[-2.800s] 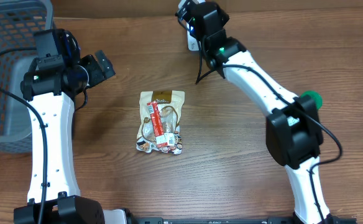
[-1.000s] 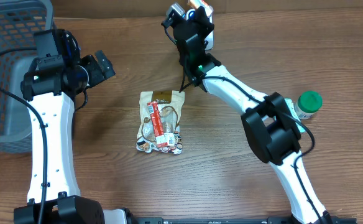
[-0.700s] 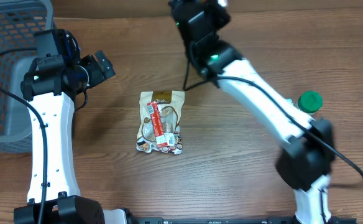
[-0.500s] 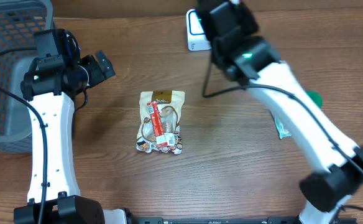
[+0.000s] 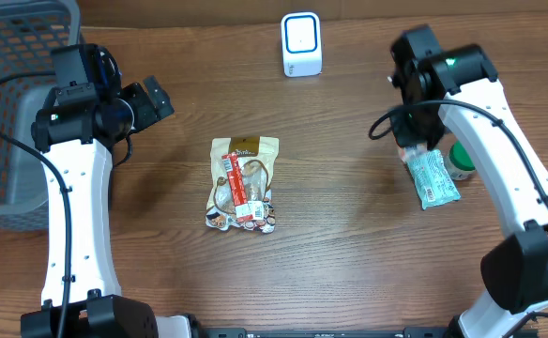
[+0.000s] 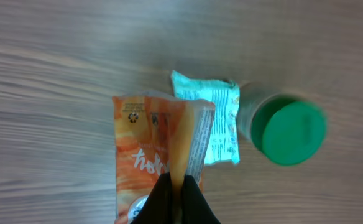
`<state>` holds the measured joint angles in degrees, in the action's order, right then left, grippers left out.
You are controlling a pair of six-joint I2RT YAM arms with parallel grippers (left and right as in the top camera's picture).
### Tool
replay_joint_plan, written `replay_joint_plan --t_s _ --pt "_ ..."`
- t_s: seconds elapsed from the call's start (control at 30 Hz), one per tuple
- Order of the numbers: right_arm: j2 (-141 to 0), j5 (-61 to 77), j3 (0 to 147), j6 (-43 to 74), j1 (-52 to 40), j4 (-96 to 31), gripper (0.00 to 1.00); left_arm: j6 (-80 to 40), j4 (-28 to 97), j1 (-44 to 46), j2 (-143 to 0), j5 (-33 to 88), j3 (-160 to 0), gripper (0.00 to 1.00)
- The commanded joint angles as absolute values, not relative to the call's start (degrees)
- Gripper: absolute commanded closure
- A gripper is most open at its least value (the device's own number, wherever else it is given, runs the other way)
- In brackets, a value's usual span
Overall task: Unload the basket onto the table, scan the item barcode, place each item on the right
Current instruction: 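Carry the orange pack right and lower it onto the wipes pack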
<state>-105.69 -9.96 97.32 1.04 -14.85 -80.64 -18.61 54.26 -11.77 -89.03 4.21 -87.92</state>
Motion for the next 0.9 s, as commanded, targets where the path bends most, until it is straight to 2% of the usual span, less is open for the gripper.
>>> replay_joint_plan --t_s 0.0,0.37,0.73,0.77,0.8,0.87 --pt "-105.9 -8.1 92.0 2.0 -11.6 -77.6 0.96 -17.8 54.2 -11.8 -87.7 4.0 -88.6 0.0" --pt "-105.9 -10.7 79.3 1.9 -7.0 -61.5 0.96 -17.8 54.2 -11.8 -87.7 4.0 -88.6 0.0" --pt "-105.9 -10.7 79.0 1.9 -7.0 -60.5 0.96 -17.8 54.2 -11.8 -87.7 4.0 -88.6 0.0" --pt "-105.9 -10.7 79.0 1.9 -7.0 -60.5 0.93 -17.8 54.2 -11.8 -87.7 4.0 -88.6 0.0" --pt "-105.9 -10.7 79.0 1.9 -7.0 -60.5 0.83 -17.8 54.2 -11.8 -87.7 4.0 -88.6 0.0" --pt "-105.9 -10.7 79.0 1.9 -7.0 -60.6 0.78 -17.8 54.2 -11.8 -87.7 4.0 -88.6 0.0"
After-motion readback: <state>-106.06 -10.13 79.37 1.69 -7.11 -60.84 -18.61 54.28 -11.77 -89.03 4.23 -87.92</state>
